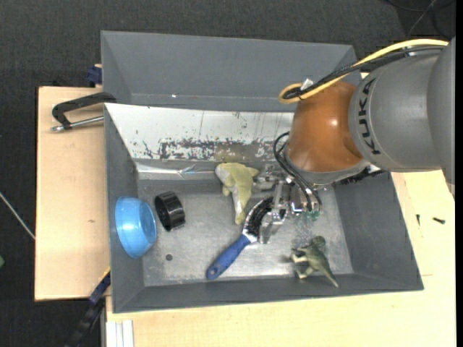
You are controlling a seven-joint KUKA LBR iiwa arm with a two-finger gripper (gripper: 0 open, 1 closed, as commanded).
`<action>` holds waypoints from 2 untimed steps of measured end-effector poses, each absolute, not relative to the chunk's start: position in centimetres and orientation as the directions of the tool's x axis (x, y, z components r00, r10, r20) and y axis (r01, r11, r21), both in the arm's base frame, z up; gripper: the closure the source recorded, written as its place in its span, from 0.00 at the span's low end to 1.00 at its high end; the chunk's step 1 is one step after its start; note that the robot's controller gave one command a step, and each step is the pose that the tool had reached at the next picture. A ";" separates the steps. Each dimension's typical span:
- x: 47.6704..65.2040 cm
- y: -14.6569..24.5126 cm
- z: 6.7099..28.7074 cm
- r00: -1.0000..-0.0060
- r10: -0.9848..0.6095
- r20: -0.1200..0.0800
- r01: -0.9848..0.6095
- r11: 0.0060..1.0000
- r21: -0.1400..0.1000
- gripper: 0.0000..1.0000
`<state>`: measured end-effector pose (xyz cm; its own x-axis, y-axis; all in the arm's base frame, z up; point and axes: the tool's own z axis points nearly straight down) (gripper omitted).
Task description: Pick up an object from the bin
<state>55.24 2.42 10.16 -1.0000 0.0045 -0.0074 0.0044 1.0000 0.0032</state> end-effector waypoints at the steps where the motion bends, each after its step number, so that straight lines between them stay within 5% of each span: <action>1: 58.2 3.6 10.1 -0.932 0.362 -0.002 0.362 0.932 0.002 0.00; 2: 59.4 5.3 7.6 -0.647 0.762 0.000 0.762 0.647 0.007 0.00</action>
Offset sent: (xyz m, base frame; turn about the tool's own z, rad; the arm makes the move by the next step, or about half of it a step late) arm 0.0282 0.0103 -0.0016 0.3676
